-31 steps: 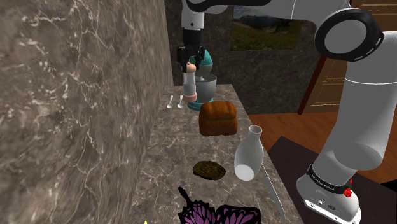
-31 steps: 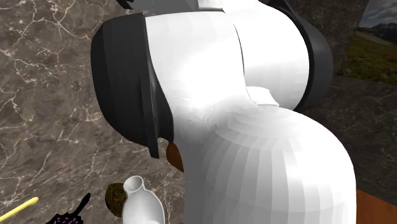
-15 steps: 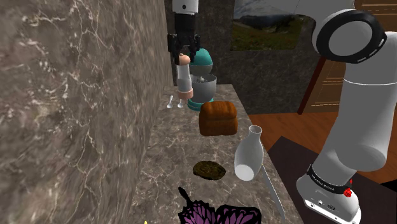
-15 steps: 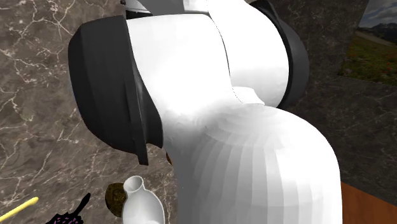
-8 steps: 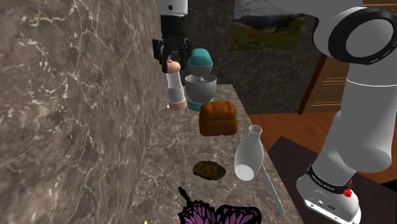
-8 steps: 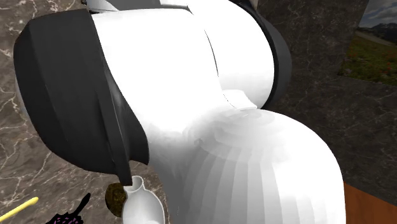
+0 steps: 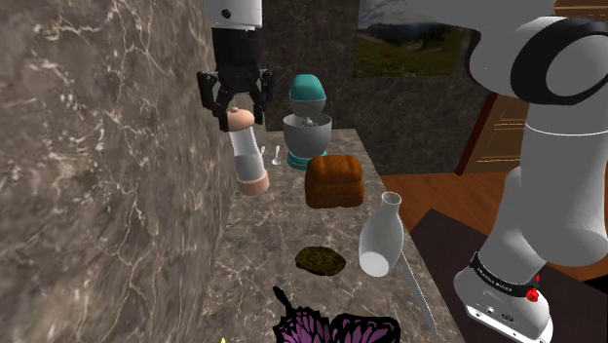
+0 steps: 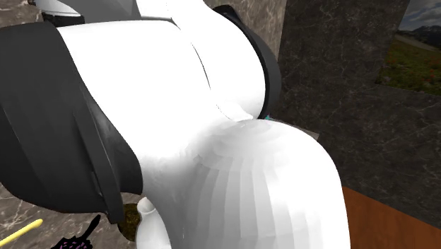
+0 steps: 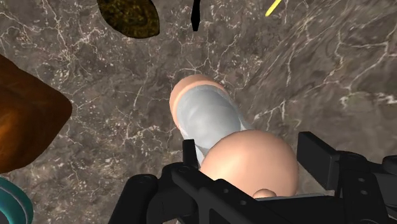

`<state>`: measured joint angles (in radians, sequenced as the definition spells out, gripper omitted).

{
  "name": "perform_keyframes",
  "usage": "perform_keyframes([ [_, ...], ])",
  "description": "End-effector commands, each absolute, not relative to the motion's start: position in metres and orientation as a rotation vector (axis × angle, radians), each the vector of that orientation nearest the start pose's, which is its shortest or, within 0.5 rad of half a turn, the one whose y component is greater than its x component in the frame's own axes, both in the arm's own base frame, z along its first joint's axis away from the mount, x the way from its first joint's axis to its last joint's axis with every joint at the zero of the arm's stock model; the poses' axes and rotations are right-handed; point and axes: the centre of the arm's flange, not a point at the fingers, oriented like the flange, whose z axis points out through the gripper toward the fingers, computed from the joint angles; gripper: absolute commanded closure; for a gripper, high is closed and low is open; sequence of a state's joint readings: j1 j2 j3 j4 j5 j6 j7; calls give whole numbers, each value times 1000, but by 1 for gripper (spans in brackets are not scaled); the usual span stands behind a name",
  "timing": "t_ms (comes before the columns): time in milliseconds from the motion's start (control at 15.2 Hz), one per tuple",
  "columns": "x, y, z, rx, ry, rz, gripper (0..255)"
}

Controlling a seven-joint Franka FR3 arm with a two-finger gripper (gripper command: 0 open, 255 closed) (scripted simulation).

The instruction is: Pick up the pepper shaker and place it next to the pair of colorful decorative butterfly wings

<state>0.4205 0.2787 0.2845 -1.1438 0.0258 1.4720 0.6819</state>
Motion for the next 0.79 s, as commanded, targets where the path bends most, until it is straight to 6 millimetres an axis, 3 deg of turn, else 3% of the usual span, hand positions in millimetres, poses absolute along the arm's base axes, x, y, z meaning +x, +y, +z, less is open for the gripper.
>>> perform_keyframes([
  [0, 484, 407, 657, -3023, -18, 28, 255],
  [66, 477, 420, 657, -3023, -18, 28, 255],
  [726, 477, 420, 604, -3023, -18, 28, 255],
])
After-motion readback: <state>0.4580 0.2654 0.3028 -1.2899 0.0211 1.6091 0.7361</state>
